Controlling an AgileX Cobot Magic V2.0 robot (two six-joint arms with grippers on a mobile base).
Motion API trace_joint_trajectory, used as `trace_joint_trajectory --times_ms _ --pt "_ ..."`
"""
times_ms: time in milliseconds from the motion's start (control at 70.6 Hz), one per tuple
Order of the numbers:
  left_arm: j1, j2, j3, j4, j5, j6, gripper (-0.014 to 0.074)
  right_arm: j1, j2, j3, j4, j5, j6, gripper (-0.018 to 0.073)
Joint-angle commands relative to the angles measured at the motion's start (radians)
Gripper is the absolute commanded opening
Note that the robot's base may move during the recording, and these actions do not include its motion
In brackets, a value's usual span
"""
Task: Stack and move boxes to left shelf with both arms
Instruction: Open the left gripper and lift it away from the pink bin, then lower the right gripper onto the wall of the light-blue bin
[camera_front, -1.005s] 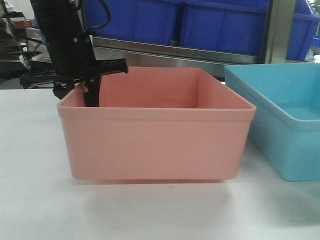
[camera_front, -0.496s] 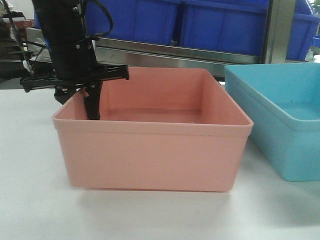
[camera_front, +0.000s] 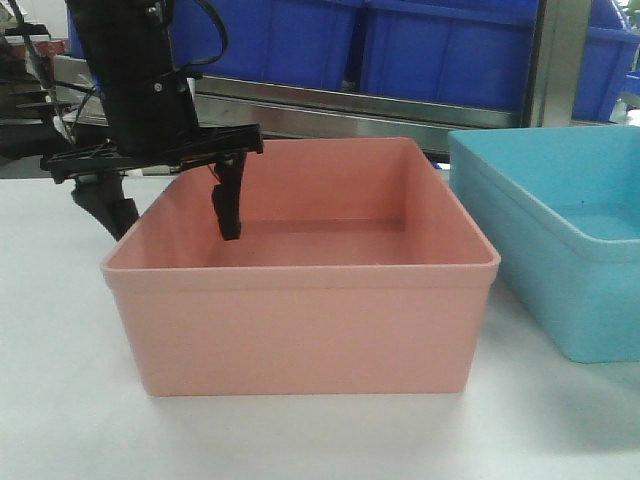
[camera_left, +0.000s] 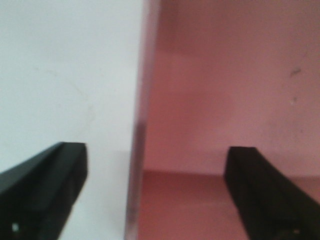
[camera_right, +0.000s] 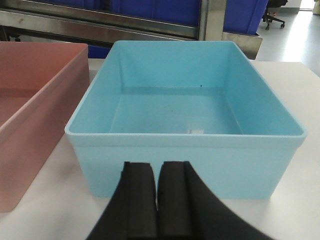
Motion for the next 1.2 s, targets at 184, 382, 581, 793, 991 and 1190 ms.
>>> trace_joint_trajectory --times_ms 184,382,581,793,991,1190 --pt "-0.008 -0.158 -0.129 0.018 0.074 0.171 0.0584 -0.006 -0.014 -0.019 -0.008 -0.087 -0.011 0.0036" --pt "-0.008 -0.329 -0.115 0.131 0.096 0.265 0.0521 -0.006 -0.014 -0.019 -0.008 -0.087 -0.011 0.0036" --pt "-0.008 -0.538 0.053 0.197 0.034 0.288 0.0277 -0.006 -0.014 -0.019 -0.008 -0.087 -0.011 0.0036" --pt "-0.008 -0.804 0.309 0.217 -0.147 0.288 0.0064 -0.006 -0.014 -0.019 -0.008 -0.08 -0.011 0.0036" --pt "-0.008 -1.072 0.567 0.268 -0.3 0.288 -0.0006 -0.006 -0.014 -0.019 -0.009 -0.075 -0.011 0.0036" --pt "-0.008 -1.317 0.824 0.28 -0.462 0.288 -0.0006 -0.006 -0.014 -0.019 -0.008 -0.127 -0.011 0.0036"
